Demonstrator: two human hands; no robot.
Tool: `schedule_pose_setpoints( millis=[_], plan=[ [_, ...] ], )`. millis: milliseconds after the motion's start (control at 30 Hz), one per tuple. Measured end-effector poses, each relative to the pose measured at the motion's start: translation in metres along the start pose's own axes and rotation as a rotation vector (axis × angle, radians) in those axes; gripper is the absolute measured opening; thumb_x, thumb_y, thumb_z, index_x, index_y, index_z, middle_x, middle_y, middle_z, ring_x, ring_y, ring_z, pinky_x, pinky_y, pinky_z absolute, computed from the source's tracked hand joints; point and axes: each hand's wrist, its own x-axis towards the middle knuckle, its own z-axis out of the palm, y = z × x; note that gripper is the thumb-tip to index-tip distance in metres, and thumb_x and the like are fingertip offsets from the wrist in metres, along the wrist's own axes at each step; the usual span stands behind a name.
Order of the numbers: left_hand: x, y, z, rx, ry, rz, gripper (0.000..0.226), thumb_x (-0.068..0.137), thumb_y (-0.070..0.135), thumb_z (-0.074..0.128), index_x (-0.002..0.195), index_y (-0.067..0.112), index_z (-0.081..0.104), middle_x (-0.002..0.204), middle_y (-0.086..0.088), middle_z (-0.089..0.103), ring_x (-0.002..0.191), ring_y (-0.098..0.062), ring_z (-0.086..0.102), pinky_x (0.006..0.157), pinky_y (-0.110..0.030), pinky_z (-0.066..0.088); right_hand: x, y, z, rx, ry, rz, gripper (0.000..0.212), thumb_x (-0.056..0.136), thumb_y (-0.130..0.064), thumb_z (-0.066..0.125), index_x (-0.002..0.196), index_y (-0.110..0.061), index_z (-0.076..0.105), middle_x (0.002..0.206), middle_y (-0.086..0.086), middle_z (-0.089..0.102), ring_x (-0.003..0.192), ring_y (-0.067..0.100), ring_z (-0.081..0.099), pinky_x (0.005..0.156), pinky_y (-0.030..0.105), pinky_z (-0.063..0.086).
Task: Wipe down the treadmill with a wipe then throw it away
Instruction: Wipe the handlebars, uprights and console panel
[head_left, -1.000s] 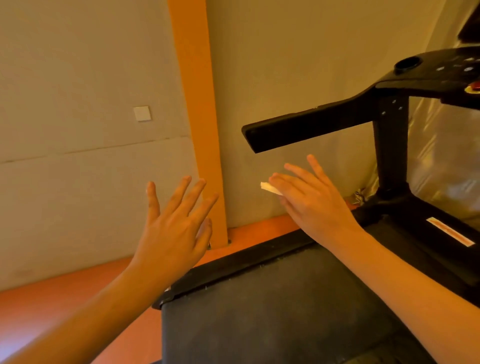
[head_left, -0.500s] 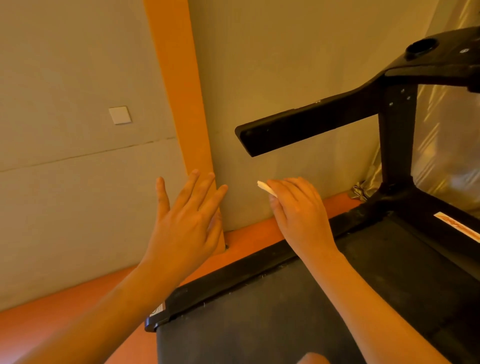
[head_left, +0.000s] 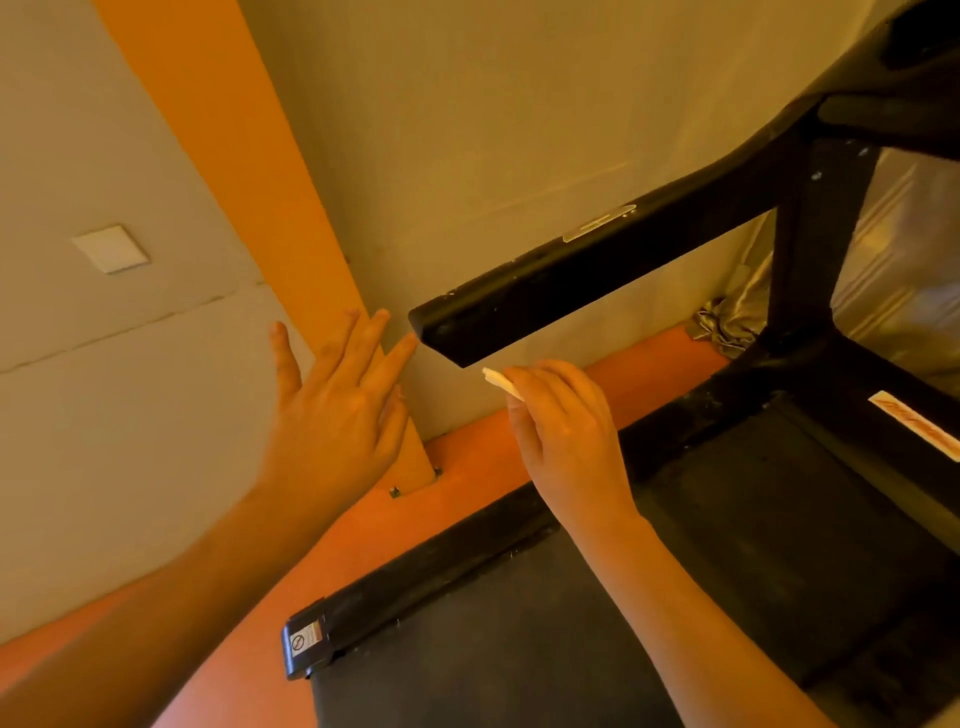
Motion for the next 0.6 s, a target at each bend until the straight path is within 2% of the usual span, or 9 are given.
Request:
schedule_pose_setpoints(
  millis=[233, 333, 500, 600],
  plan=[
    [0.06, -0.043, -0.017, -0.065, -0.048, -0.051, 0.056, 0.101, 0.037, 0.035, 0.151, 0.016, 0.049, 0.159, -0.016, 0.042, 0.152, -0.037, 0.029, 0.117, -0.074, 0.003, 0.088, -0.012, -0.005, -0.04, -0.085, -0.008, 0.036, 0.096, -0.028, 0.057, 0.122, -0.006, 0.071, 0.117, 0.014, 0.073, 0.116, 0.032, 0.067, 0.095, 0.034, 0.047],
    [0.079, -0.063, -0.015, -0.098, -0.069, -0.075, 0.056, 0.101, 0.037, 0.035, 0.149, 0.015, 0.052, 0.158, -0.017, 0.043, 0.15, -0.037, 0.031, 0.117, -0.074, 0.003, 0.126, -0.019, 0.006, -0.037, -0.128, -0.007, 0.035, 0.095, -0.026, 0.057, 0.119, -0.005, 0.072, 0.113, 0.015, 0.074, 0.113, 0.033, 0.069, 0.093, 0.035, 0.048],
    [0.106, -0.098, 0.016, -0.087, -0.082, 0.007, 0.055, 0.1, 0.035, 0.036, 0.146, 0.013, 0.055, 0.155, -0.018, 0.047, 0.148, -0.039, 0.037, 0.116, -0.076, 0.011, 0.169, -0.013, 0.05, -0.088, -0.249, -0.014, 0.03, 0.096, -0.025, 0.061, 0.118, -0.007, 0.072, 0.11, 0.011, 0.075, 0.113, 0.029, 0.069, 0.091, 0.037, 0.054],
    [0.119, -0.116, 0.035, -0.101, -0.086, -0.035, 0.053, 0.098, 0.032, 0.039, 0.145, 0.013, 0.057, 0.155, -0.018, 0.047, 0.147, -0.038, 0.039, 0.117, -0.074, 0.009, 0.181, -0.002, 0.072, -0.11, -0.31, 0.046, 0.026, 0.096, -0.022, 0.066, 0.117, -0.007, 0.073, 0.108, 0.011, 0.075, 0.11, 0.03, 0.07, 0.09, 0.039, 0.054]
  ],
)
